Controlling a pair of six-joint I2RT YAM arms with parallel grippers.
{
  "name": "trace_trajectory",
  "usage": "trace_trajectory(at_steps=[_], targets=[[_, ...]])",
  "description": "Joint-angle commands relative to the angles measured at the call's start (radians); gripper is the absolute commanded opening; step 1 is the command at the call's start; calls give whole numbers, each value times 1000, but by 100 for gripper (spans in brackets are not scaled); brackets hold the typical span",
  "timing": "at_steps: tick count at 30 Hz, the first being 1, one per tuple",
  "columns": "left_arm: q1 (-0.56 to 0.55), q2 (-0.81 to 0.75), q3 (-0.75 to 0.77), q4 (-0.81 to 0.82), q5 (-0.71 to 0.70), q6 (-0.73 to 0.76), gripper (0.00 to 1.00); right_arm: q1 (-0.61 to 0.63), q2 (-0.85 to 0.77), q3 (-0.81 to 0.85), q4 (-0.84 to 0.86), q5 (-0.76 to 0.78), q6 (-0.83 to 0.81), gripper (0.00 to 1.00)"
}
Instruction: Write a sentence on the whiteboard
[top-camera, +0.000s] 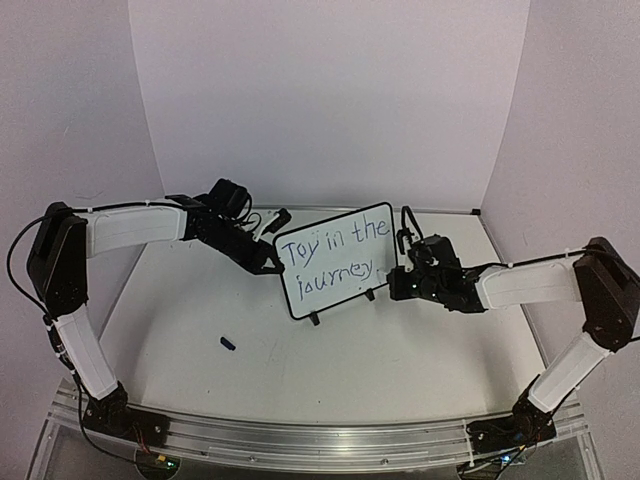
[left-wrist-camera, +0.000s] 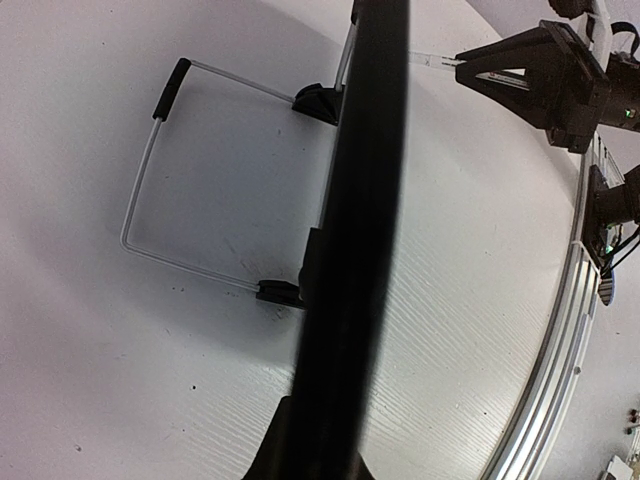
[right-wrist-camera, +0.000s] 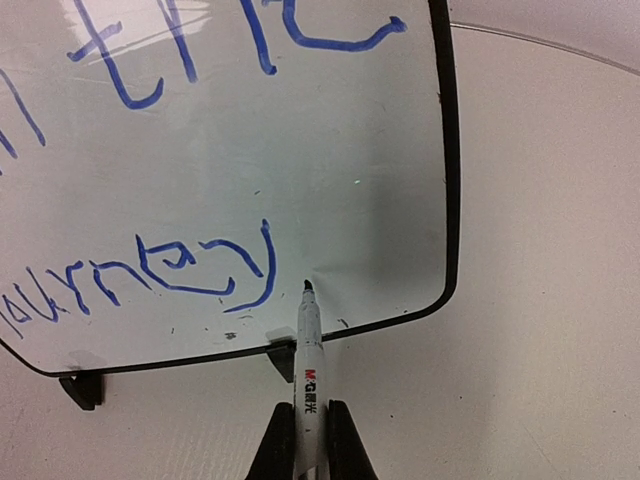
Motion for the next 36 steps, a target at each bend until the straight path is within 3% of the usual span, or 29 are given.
trace_trajectory(at_steps=[1,20,29,36], targets=[[-15,45,-8,-86,-74,25,0,-9,25,45,26,-2,-14,0],[-14,45,-8,-86,-74,25,0,-18,42,61,31,-26,-34,0],[-14,45,-9,-80,-87,12,0,-18,-114,-8,-32,11,-15,0],[-14,35,-14,-72,-91,2,16,-18,-239,-53,-61,47,-20,0]])
